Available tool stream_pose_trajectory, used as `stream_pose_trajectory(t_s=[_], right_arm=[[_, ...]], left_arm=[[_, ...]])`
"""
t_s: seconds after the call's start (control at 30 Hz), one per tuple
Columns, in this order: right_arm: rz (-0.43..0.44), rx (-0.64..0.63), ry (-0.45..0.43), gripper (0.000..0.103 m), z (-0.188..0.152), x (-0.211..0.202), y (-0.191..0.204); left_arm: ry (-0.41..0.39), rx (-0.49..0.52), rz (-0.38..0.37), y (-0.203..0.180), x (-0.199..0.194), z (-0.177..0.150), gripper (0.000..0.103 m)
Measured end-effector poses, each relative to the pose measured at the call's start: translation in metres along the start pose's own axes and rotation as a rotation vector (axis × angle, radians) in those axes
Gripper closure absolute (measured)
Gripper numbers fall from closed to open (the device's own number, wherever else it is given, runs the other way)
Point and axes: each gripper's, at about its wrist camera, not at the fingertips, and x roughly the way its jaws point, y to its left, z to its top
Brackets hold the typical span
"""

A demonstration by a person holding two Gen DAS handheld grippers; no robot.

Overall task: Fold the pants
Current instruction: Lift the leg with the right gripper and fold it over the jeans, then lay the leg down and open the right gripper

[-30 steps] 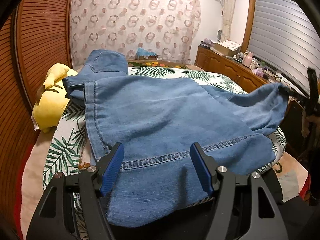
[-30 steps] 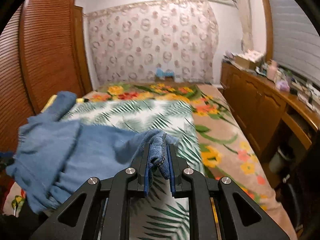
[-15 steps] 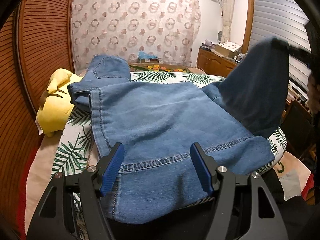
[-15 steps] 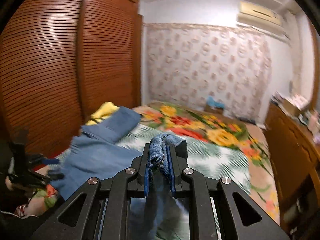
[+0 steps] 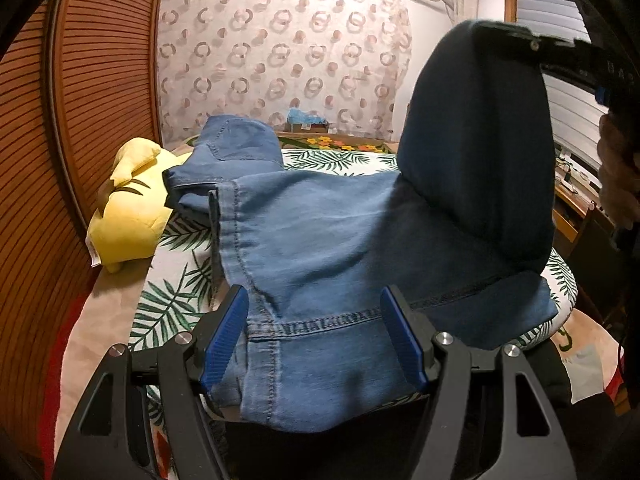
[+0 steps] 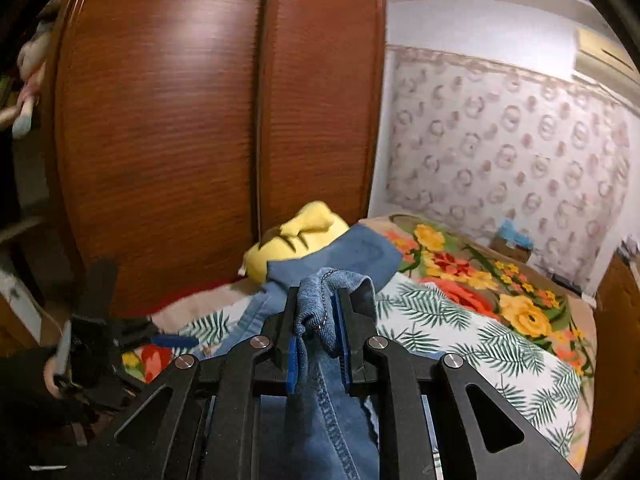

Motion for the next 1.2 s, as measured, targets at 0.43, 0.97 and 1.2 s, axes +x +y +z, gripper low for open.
stream_pose_trajectory(t_s=[0.43,0.97,1.2], right_arm=[[-0.052,0.026,0.068,0.055,0.007,0.008,-0.021],[-0.088,0.192,0.266,0.053,-0.037,0.063,-0.02],[-0.076,0.204,0.301,0.053,-0.041,0.068,-0.01]], left_arm=[[0.008,-0.009,-0.015,0.0,0.006,-0.002,0.034],[0.027,0.029,-0.095,-0.024,0.012,-0.007,0.034],[0.064,0.053,-0.123,-0.034,0.027,-0.014,0.049]])
